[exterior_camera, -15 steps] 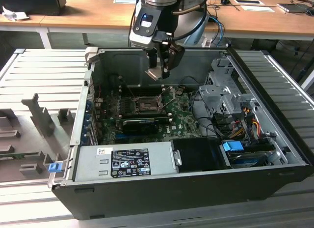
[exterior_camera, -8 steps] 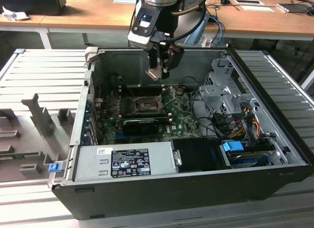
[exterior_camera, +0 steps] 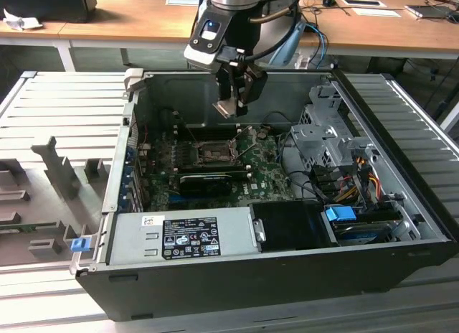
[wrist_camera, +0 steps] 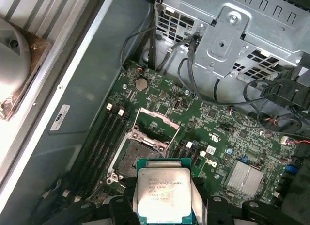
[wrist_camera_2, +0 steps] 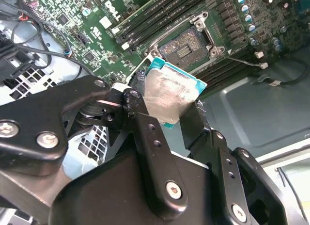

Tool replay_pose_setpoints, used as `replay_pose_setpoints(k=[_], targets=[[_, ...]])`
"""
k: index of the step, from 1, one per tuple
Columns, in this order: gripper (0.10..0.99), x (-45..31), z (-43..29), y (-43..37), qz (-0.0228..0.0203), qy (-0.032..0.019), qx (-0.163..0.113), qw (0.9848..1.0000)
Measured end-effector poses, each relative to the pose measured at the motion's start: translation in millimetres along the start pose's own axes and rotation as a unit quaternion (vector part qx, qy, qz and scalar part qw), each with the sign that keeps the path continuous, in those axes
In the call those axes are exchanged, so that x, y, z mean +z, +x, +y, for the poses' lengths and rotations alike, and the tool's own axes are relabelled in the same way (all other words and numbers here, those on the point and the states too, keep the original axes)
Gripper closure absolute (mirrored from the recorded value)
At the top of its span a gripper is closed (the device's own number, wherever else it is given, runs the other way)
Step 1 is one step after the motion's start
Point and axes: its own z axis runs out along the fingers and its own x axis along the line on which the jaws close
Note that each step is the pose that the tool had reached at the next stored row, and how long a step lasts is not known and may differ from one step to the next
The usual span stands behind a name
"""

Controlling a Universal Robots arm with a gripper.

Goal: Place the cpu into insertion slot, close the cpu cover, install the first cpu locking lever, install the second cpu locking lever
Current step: 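Place the cpu into insertion slot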

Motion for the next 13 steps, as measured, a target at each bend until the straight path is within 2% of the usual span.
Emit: replay_pose_setpoints(k=[7,9,13], targets=[[0.557,1.0,-0.1,0.0,-0.0024,-0.0006,0.027,0.9996],[0.557,1.7,-0.1,0.0,-0.0043,-0.0009,0.048,0.9988],[0.557,2.4,-0.3,0.0,-0.006,-0.0012,0.067,0.9978]])
